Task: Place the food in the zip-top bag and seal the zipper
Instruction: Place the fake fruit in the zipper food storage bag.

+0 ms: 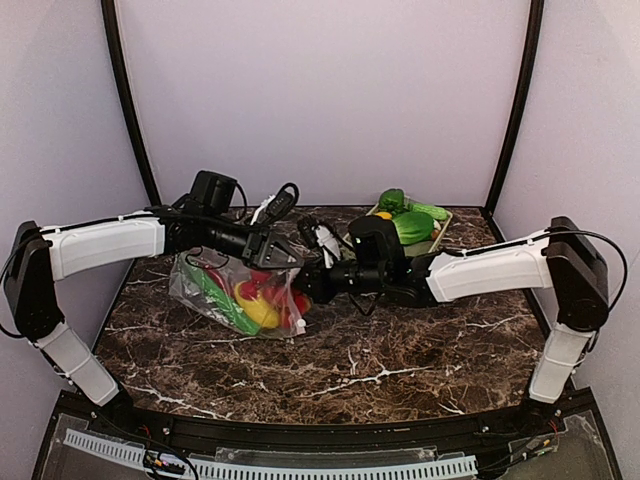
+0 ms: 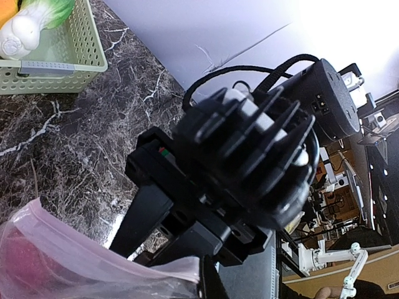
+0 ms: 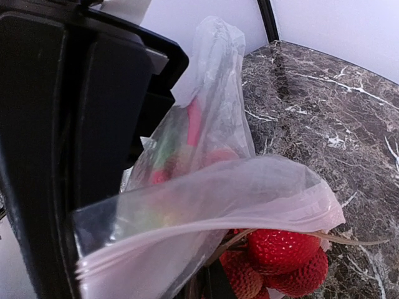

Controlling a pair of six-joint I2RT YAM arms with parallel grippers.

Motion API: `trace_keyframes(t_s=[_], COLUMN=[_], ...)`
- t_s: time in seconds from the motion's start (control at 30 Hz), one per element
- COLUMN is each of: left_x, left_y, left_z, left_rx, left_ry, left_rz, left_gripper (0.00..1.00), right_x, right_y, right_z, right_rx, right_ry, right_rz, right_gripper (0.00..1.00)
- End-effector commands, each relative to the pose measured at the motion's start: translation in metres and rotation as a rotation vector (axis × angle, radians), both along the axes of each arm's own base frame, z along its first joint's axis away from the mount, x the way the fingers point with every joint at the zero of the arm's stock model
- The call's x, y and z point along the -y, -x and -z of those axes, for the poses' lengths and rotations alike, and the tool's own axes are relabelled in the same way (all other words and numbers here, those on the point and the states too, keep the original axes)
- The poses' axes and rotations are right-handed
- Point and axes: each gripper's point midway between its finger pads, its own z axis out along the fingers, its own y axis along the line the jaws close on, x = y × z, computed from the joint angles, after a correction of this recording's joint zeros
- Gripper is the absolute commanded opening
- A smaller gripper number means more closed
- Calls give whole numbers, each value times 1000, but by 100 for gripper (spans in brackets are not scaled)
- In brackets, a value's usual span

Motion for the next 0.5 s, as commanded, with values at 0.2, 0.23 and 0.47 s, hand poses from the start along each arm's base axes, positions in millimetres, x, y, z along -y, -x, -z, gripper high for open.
trace_keyframes(t_s=[0.2, 0.23, 0.47], left_x=[10, 11, 12], left_y=[17, 17, 17], left_z=[-11, -10, -5], left_rx=[9, 4, -11], left_ry=[78, 77, 73], left_rz=[87, 89, 89], left_gripper=[1, 1, 1], right_x=[-1, -3, 5], right_y=[-34, -31, -10], right_z=[-7, -13, -53], right_rx=[-73, -75, -92], right_ry=[-86, -114, -306], right_rz=[203, 184, 107], right_gripper=[0, 0, 0])
